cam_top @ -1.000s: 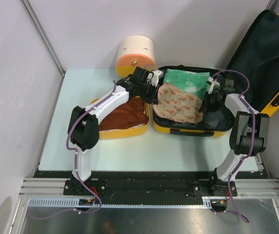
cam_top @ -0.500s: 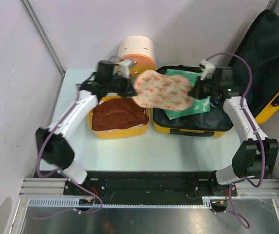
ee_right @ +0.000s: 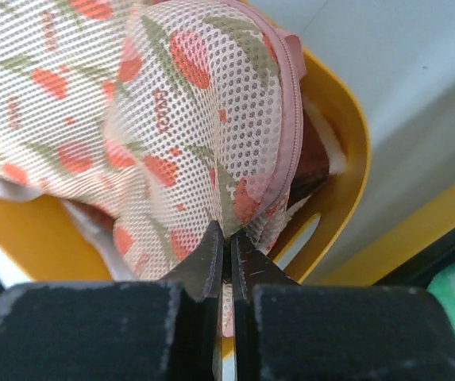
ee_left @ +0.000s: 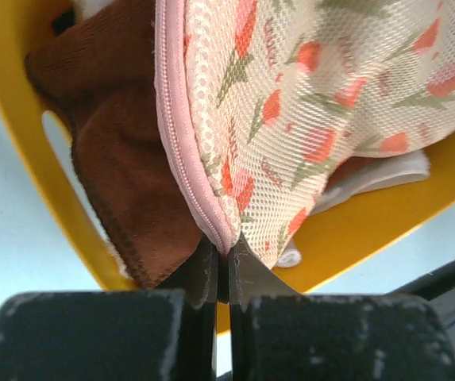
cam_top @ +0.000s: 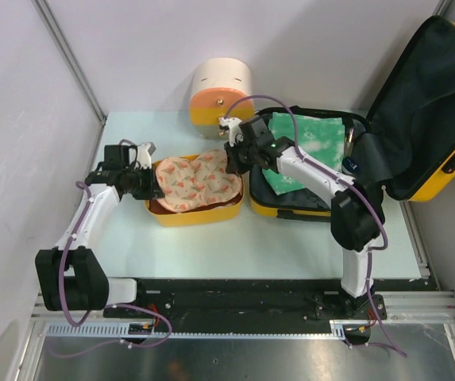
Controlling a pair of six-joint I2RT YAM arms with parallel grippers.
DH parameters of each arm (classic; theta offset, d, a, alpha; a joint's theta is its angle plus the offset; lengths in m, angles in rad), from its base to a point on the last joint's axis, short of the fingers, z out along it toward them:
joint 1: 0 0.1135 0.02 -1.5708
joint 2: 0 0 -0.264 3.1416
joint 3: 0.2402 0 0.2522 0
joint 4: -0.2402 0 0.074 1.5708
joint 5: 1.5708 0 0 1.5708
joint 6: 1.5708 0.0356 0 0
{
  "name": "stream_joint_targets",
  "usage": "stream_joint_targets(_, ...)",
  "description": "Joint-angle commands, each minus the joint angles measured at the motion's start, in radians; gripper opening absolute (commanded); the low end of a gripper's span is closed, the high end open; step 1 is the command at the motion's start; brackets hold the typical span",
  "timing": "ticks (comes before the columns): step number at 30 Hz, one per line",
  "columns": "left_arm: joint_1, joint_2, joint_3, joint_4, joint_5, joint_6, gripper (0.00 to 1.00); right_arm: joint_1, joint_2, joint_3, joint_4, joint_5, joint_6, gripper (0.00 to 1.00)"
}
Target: Open, take out, and arrange the luggage
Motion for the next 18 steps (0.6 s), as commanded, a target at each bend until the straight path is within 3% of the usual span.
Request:
stream_joint_targets(1,0.055,0.027,-0.036,-0.020,-0.036,0.079,0.00,0.038,0.074,0.101,0.033,0.105,0.000,0.00)
stream_joint_targets(5,0.106,0.052,-0.007,-0.016,-0.060,0.100,0.00,0.044,0.117,0.118,0.020,0.104,-0.005,0.00)
stream_joint_targets(7,0.109,0.055,0.019,-0.021,-0.051,0.125,0.18,0.050,0.114,0.120,-0.012,0.097,-0.011,0.00)
stream_joint_targets(8,0.109,0.053,0.059,-0.045,-0.045,0.140,0.43,0.053,0.110,0.124,-0.031,0.096,-0.014,0.00)
stream_joint_targets(11,0.110,0.029,0.141,-0.110,-0.008,0.194,0.80,0.045,0.116,0.208,-0.156,0.078,-0.050,0.49)
stream_joint_targets(12,0.109,0.015,0.155,-0.124,0.033,0.211,0.82,0.041,0.105,0.231,-0.175,0.071,-0.050,0.65)
stream_joint_targets(14,0.107,-0.034,0.185,-0.128,0.065,0.237,0.89,0.018,0.088,0.276,-0.190,0.035,-0.053,0.70)
stream_joint_targets(18,0.087,-0.045,0.222,-0.118,0.124,0.241,0.89,0.004,0.041,0.252,-0.122,-0.040,-0.048,0.72)
